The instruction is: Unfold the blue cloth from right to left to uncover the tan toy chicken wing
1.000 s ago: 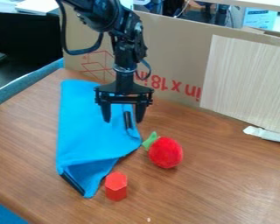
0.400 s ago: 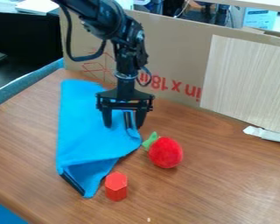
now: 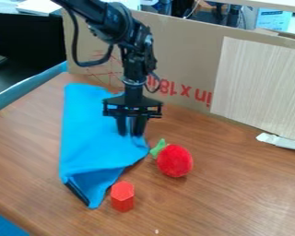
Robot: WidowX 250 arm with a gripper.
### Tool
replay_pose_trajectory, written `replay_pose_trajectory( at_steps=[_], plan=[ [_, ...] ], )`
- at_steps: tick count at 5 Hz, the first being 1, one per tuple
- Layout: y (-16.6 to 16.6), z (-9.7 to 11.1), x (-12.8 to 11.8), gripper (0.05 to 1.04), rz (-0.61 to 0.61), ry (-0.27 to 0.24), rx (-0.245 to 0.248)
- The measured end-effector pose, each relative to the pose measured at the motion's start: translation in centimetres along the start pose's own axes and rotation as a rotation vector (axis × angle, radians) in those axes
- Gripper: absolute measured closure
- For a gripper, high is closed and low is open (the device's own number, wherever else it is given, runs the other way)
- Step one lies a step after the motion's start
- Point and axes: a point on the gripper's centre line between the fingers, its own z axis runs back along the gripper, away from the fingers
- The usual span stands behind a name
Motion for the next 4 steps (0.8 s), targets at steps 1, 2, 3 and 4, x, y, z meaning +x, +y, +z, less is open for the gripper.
replay_pose_trajectory(
  at_steps=[1, 2, 3, 4],
  plan=[
    [-0.1, 0.0, 0.0, 0.905, 0.0, 0.003, -0.006],
    [-0.2, 0.0, -0.1, 1.009, -0.005, 0.011, -0.017],
    [0.4, 0.3, -0.2, 1.027, 0.001, 0.042, -0.043],
    [1.0, 2.6, 0.3, 1.029, 0.004, 0.029, -0.112]
  ],
)
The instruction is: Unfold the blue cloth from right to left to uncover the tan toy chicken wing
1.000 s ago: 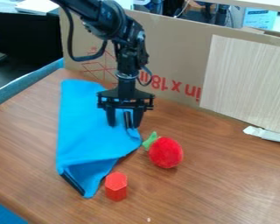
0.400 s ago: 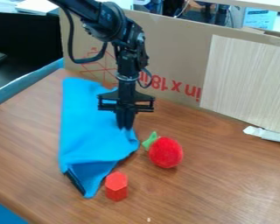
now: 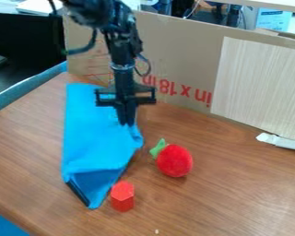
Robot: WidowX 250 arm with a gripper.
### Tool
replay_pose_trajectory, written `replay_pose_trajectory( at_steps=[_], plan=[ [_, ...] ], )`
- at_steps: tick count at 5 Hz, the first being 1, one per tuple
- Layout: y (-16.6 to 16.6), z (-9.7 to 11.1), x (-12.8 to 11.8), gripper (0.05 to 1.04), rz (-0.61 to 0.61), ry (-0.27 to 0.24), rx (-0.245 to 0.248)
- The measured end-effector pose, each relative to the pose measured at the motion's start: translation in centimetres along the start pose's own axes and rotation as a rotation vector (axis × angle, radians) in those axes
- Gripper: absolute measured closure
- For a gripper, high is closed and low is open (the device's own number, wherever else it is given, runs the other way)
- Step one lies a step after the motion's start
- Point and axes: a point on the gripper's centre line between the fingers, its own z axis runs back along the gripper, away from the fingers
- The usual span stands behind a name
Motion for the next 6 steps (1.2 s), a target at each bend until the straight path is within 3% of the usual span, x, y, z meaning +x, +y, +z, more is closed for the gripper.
replay_pose_trajectory(
  at_steps=[1, 2, 4, 6],
  plan=[
    [1.4, 2.2, 0.2, 1.029, 0.042, -0.017, -0.108],
    [3.9, 4.2, 0.8, 1.029, 0.05, -0.032, -0.181],
    [9.2, 4.8, 1.0, 1.03, -0.001, 0.014, -0.218],
    [15.3, 6.2, 1.5, 1.03, 0.013, -0.002, -0.256]
  ],
)
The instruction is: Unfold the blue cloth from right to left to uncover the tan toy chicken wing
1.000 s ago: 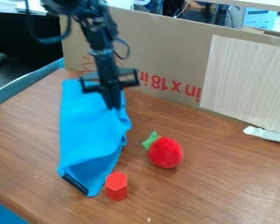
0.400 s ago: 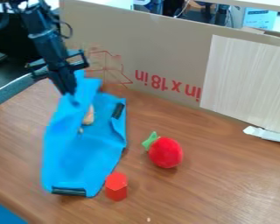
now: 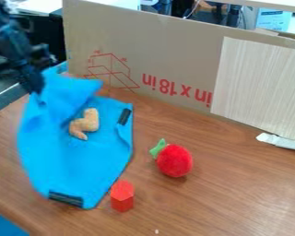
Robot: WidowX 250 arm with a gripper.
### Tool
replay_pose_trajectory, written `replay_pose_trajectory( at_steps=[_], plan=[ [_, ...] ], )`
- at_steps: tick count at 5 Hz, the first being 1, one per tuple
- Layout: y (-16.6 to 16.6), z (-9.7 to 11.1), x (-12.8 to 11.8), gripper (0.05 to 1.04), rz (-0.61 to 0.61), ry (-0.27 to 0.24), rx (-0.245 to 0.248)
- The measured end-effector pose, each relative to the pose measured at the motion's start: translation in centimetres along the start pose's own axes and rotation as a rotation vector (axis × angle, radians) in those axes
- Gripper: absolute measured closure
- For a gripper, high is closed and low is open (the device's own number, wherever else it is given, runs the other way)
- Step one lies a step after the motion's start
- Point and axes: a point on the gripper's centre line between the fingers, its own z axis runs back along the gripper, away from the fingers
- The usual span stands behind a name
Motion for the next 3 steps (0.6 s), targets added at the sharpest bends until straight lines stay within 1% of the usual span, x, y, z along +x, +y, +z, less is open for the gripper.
replay_pose_trajectory(
  at_steps=[1, 2, 3],
  plan=[
    [3.6, 0.3, -0.2, 1.03, 0.033, 0.01, 0.041],
    [5.4, 0.1, 0.0, 1.03, 0.045, -0.005, 0.117],
    [7.4, -2.4, -0.5, 1.03, 0.071, 0.025, 0.206]
  ],
)
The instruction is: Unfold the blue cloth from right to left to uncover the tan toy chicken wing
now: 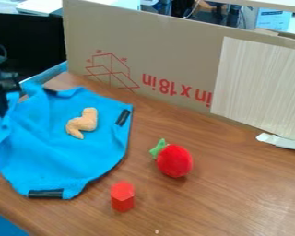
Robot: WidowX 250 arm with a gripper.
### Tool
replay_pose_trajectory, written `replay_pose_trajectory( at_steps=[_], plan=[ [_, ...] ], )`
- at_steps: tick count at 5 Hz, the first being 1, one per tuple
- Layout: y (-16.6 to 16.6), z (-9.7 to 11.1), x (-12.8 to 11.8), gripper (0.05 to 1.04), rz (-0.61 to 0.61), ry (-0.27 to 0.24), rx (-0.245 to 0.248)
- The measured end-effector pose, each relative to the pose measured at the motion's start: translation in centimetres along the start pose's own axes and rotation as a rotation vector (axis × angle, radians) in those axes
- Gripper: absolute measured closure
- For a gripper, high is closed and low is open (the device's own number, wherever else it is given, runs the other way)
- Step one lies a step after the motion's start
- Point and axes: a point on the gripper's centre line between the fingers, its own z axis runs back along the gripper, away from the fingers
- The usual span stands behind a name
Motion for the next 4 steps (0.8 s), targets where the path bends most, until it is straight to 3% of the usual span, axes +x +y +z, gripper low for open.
replay_pose_trajectory(
  at_steps=[1, 2, 3, 4],
  plan=[
    [1.0, -2.0, 0.2, 1.03, 0.017, 0.02, 0.088],
    [2.1, -2.8, 0.6, 1.03, 0.041, 0.003, 0.178],
    [2.6, -3.7, 0.4, 1.03, 0.019, -0.019, 0.227],
    [2.5, -3.6, 0.5, 1.03, -0.023, -0.078, 0.306]
  ],
)
